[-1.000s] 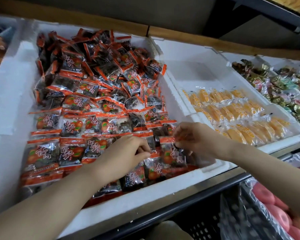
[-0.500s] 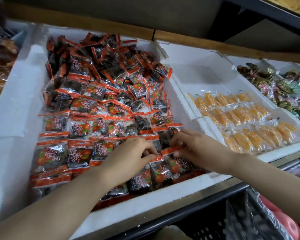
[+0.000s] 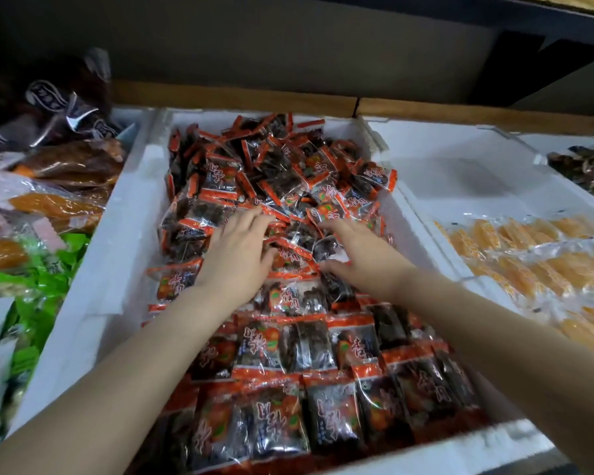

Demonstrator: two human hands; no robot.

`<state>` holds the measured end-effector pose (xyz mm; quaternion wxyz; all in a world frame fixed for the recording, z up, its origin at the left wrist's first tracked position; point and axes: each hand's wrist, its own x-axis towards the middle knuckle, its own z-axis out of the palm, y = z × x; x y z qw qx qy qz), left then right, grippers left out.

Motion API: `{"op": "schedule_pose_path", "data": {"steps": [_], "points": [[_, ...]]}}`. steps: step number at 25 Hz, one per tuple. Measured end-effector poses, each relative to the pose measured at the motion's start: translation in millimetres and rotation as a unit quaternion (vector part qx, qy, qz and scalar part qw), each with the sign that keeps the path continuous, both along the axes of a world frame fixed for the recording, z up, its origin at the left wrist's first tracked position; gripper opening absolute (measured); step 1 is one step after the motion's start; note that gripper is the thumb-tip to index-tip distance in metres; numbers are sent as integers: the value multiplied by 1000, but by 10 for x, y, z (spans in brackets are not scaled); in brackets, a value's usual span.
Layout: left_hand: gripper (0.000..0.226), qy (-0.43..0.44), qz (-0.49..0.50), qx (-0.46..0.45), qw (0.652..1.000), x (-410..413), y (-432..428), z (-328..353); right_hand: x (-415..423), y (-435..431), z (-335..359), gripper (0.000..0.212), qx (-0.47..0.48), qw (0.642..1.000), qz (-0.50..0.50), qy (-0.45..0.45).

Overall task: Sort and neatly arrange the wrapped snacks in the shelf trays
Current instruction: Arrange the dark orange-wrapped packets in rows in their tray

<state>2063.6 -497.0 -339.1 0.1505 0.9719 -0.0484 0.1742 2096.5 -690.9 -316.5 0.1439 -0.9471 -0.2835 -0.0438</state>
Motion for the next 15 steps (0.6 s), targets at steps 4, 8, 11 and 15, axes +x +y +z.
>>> {"op": "schedule_pose_path", "data": {"steps": [4,8,11,15], "points": [[67,96,29,33,994,350,126,-75,323,369,-178,66,-53,998,-3,20],[61,62,64,70,994,569,111,-71,451,485,-215,50,-101,992,-30,-64],[36,-4,74,63,995,596,155,-17,486,488,-135,30,-66,994,-40,-75],[18,-87,59,-100,989,459,273,178,461,388,75,32,26,995,-71,-65]]}}
